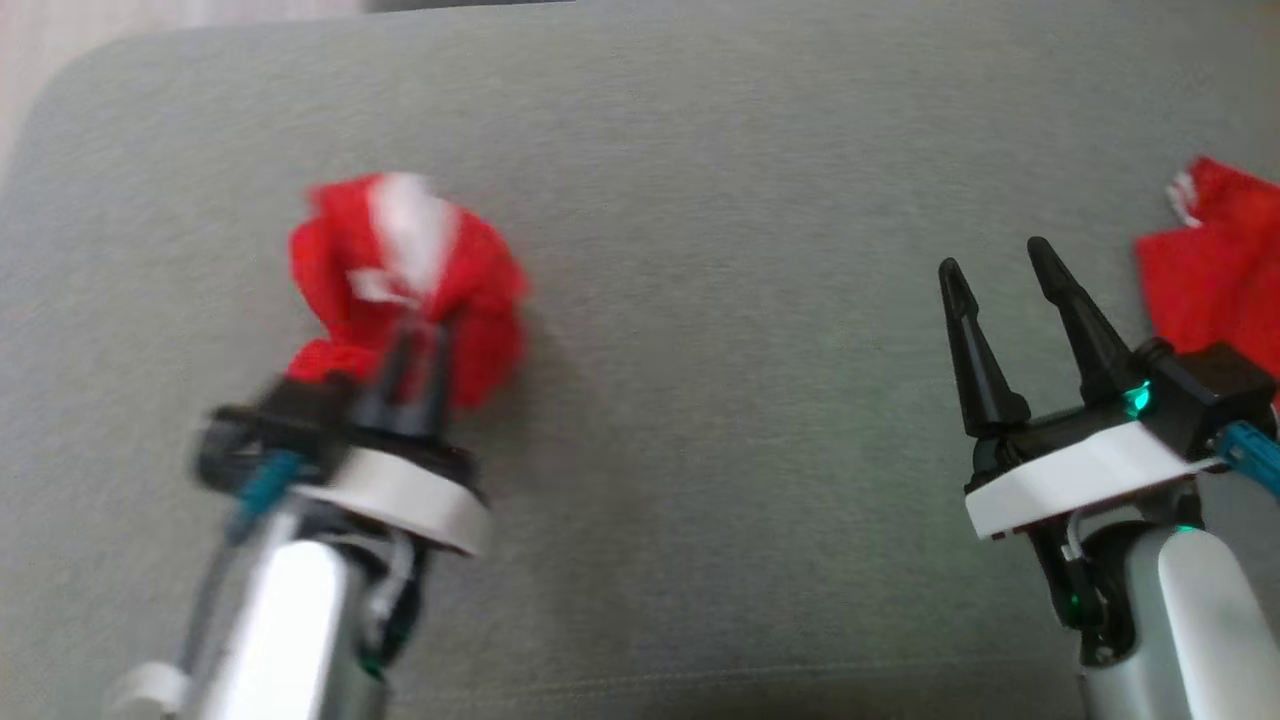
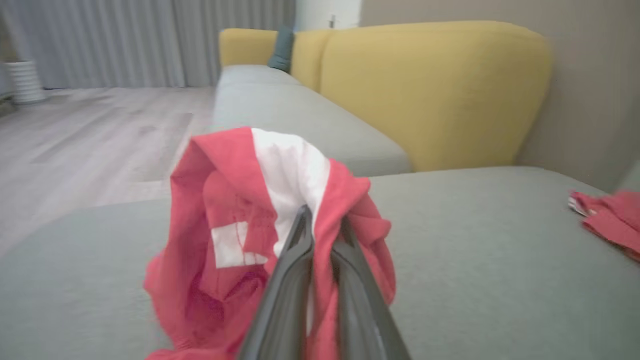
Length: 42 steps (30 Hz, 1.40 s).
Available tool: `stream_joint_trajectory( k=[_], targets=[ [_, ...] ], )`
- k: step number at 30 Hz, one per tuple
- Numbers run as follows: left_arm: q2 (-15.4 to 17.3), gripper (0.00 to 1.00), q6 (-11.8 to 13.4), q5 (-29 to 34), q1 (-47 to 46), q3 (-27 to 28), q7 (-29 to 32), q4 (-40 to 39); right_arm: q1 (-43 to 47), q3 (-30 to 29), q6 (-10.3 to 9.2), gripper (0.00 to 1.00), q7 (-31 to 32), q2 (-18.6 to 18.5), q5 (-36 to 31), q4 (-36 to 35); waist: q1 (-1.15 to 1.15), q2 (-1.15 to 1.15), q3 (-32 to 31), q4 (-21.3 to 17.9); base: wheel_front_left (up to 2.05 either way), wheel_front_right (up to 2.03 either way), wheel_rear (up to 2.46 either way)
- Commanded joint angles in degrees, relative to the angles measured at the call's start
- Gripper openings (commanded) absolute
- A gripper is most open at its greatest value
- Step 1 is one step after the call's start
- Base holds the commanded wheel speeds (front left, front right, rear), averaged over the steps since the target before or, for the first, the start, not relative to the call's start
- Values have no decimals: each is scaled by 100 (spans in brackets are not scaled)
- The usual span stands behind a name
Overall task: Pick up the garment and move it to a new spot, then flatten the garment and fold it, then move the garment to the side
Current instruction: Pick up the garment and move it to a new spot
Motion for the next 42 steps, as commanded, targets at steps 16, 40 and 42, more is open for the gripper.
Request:
stream_joint_trajectory(
  k=[16,40,42],
  targets=[
    [-103,100,-360,50,-812,-1875,290,692,5,143,-5,100,-378,228,250,-18,0,0,553,-1658,0,0,0],
    [360,100,770,-431,-538,-404,-641,300,-26,32,-5,100,-244,144,59,47,0,0,66,-716,0,0,0],
    [453,100,880,-481,-406,-212,-654,261,14,-5,-5,100,-213,125,55,50,0,0,-1,-613,0,0,0]
  ],
)
